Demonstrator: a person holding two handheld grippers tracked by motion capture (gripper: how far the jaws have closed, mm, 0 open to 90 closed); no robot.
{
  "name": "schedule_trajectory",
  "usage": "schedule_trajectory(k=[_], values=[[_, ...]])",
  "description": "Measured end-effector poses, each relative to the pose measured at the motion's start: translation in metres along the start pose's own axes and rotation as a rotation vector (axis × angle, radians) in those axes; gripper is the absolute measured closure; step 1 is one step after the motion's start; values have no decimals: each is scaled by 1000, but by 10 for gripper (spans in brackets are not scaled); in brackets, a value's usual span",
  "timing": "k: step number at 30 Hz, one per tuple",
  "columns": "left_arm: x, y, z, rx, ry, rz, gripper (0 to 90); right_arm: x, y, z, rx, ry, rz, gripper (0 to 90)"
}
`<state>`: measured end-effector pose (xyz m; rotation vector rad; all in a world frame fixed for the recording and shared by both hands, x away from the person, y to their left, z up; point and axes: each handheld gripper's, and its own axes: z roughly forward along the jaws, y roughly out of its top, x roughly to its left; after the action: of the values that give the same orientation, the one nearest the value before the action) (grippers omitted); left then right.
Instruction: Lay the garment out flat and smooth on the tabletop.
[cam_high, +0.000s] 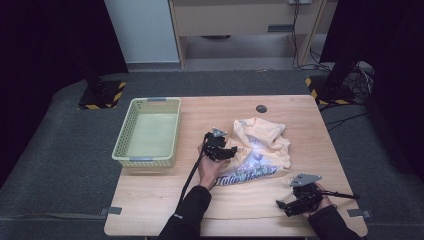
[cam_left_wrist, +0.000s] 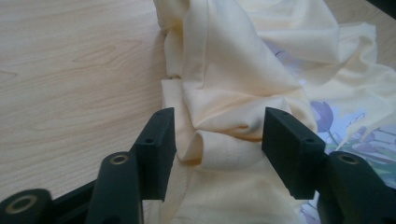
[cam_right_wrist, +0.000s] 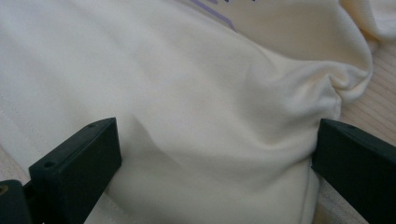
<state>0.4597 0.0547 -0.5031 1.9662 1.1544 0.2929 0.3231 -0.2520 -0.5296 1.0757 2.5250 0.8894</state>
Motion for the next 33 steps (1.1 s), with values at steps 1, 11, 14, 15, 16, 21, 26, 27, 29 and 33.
schedule_trajectory(k=[1, 11, 14, 15, 16, 21, 26, 27, 29, 33], values=[[1, -2, 1, 4, -4, -9, 474, 0, 0, 0, 0, 0, 0, 12], [5, -15, 11, 58, 15, -1, 709, 0, 0, 0, 0, 0, 0, 12], [3, -15, 10, 60, 29, 20, 800, 0, 0, 0, 1, 0, -1, 12], [2, -15, 9, 57, 28, 22, 827, 0, 0, 0, 1, 0, -1, 12], [2, -14, 8, 56, 28, 26, 842, 0, 0, 0, 0, 0, 0, 12], [0, -8, -4, 26, 47, 48, 862, 0, 0, 0, 1, 0, -1, 12], [3, 7, -30, -24, 76, 70, 864, 0, 0, 0, 1, 0, -1, 12], [4, 11, -36, -35, 89, 76, 865, 0, 0, 0, 1, 0, -1, 12], [9, 18, -49, -54, 121, 84, 866, 0, 0, 0, 1, 1, 0, 12], [26, 29, -73, -85, 191, 76, 868, 0, 0, 0, 1, 0, 0, 12]])
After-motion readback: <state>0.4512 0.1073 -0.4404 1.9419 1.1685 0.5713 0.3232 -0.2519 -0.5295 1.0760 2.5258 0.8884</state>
